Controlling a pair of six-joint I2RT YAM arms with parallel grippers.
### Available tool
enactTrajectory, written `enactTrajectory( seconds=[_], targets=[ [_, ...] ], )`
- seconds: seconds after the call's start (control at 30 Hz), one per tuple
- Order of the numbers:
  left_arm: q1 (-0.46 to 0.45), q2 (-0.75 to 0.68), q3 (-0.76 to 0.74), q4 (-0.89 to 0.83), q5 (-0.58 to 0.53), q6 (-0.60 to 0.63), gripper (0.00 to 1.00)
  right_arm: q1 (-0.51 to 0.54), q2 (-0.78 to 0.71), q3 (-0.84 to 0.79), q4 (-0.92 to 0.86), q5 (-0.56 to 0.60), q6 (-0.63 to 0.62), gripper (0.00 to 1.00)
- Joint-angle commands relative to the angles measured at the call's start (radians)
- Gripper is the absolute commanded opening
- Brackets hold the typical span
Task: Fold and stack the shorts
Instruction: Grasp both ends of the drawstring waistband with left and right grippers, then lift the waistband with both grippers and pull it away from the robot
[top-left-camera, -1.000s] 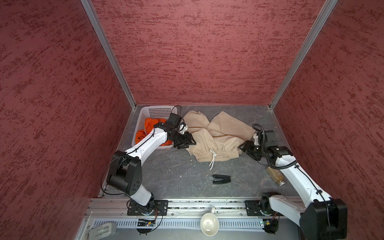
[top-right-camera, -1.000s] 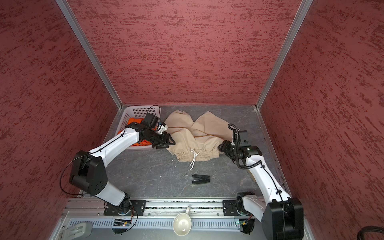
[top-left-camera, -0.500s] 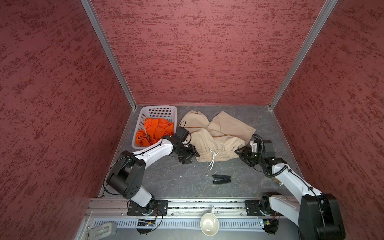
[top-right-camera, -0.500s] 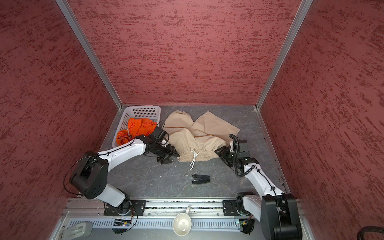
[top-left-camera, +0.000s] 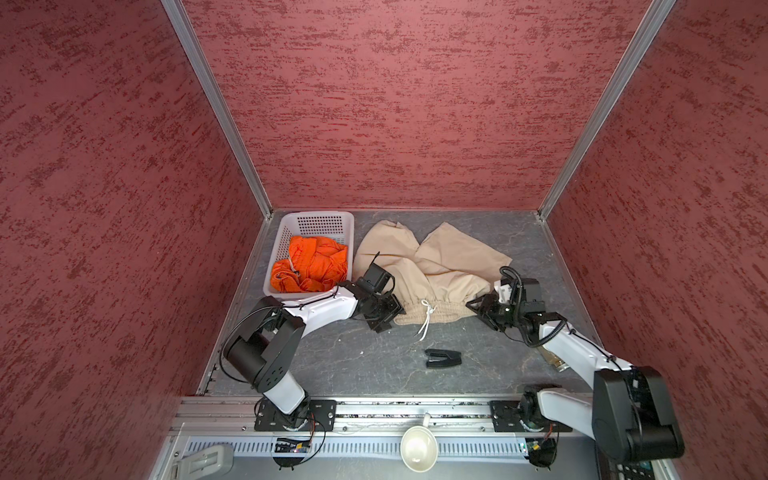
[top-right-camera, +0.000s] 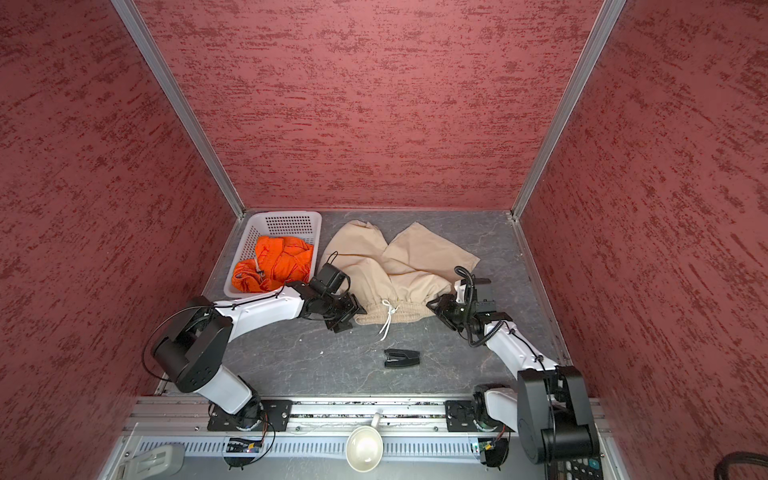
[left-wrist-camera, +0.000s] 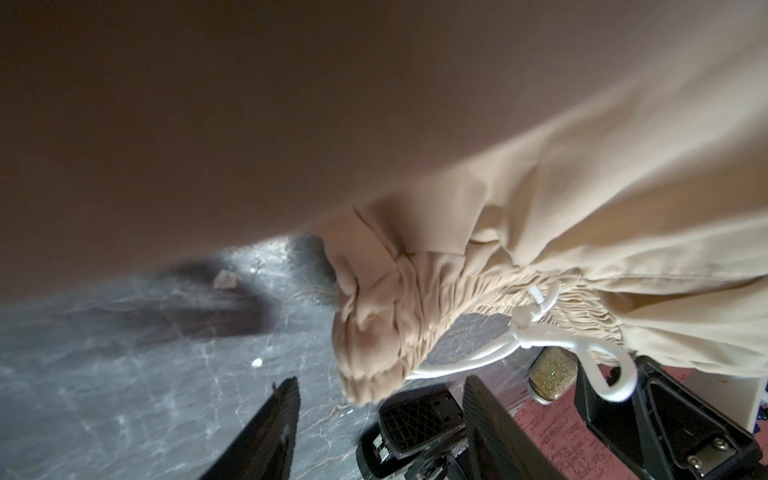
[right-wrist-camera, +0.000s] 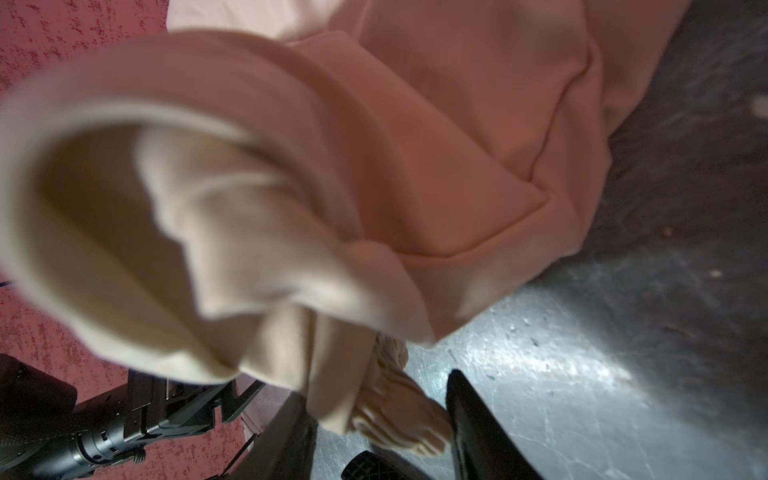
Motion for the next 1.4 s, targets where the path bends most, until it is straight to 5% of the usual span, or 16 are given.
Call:
enactTrajectory(
  seconds=[0.0,0.3,0.47,0.57,0.8,1.37],
  targets=[
    [0.000,0.031,-0.006,0.048,-0.062,-0.042,0.62,-0.002,0.005,0.003,0.031,-0.016,-0.012,0.46],
    [-0.007,0.122,0.036,0.075,-0.072,-0.038,0.44,-0.003,0.004,-0.016,0.030,-0.020,-0.006,0.41],
    [-0.013,0.084,0.047,0.031,-0.108,-0.021,0.11,-0.003,-0.014,-0.002,0.000,0.000,-0.006,0.25],
    [-0.010,0.029,0.072,-0.038,-0.138,0.015,0.00,-0.003,-0.044,0.042,-0.036,0.000,-0.007,0.13],
    [0.034,-0.081,0.264,-0.267,-0.212,0.160,0.00,-0.022,-0.113,0.282,-0.188,0.023,-0.044,0.03],
    [0.234,-0.107,1.110,-0.523,-0.301,0.579,0.00,-0.097,0.059,1.236,-0.446,-0.025,-0.259,0.01]
  ],
)
